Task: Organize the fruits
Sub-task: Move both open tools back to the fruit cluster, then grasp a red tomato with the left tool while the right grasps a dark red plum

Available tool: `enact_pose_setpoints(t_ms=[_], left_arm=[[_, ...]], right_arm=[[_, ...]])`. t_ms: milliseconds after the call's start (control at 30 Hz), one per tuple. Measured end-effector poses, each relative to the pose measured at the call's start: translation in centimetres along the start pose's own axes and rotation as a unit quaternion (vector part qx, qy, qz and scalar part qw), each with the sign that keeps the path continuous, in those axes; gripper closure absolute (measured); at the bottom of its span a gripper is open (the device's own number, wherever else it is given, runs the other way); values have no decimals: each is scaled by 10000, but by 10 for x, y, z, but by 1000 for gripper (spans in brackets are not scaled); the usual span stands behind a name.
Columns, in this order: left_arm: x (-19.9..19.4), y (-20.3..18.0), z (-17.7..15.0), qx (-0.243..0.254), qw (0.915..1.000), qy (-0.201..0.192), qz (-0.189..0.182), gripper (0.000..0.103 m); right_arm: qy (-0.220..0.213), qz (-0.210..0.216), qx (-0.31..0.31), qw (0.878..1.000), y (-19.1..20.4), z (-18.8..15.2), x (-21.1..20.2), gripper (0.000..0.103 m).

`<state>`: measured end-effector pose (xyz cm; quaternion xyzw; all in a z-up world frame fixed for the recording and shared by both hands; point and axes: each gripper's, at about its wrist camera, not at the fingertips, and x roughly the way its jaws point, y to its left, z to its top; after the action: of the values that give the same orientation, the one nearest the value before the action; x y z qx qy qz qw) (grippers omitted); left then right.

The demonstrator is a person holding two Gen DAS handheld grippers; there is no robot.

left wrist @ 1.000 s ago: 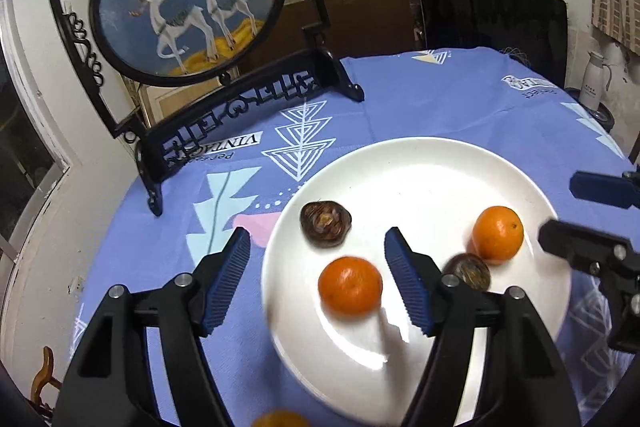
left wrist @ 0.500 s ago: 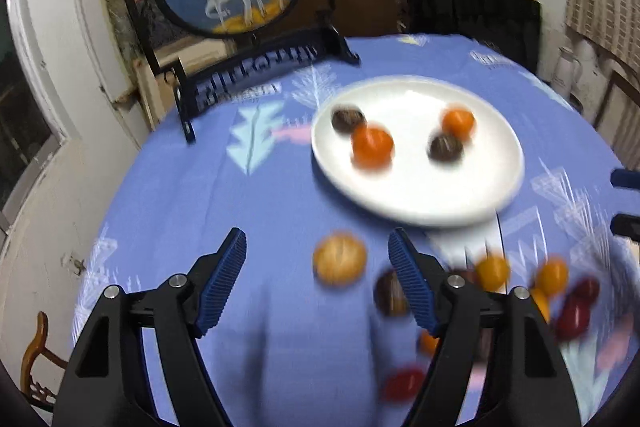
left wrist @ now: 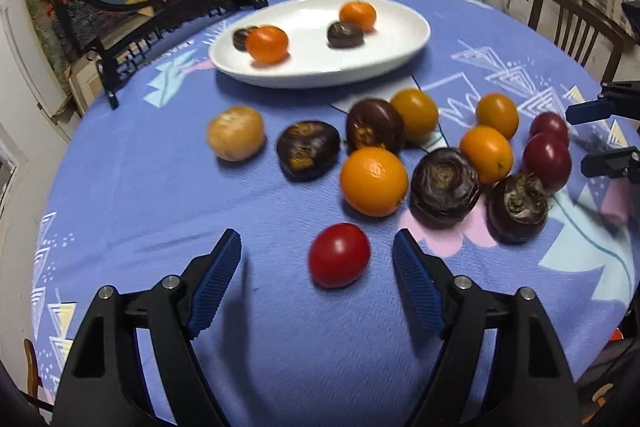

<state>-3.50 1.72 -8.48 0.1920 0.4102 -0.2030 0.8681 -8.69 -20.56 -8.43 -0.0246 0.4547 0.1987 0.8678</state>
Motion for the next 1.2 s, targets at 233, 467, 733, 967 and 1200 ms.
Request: enact_pose_setpoints(t_ms=[233,467,733,967,1200], left_arm=[[2,-4,3,21,9991,-31,-427,59],[-2,-12,1,121,9979,-43,-633,75],[1,-7,2,-53,9975,6,-704,74],[-5,-7,0,-74,9979,-29,-641,75],[-35,1,21,-238,9974,-464,-502,75]], right_arm=[[-33,-201,-456,9988,5,9,9,33],[375,236,-609,9972,-5,18,14,34],[232,-309,-1699,9847,13,18,28,53],[260,-191,-1721,9845,16,23,28,65],[-298,-196,-1269,9913,6,35,-8,65]])
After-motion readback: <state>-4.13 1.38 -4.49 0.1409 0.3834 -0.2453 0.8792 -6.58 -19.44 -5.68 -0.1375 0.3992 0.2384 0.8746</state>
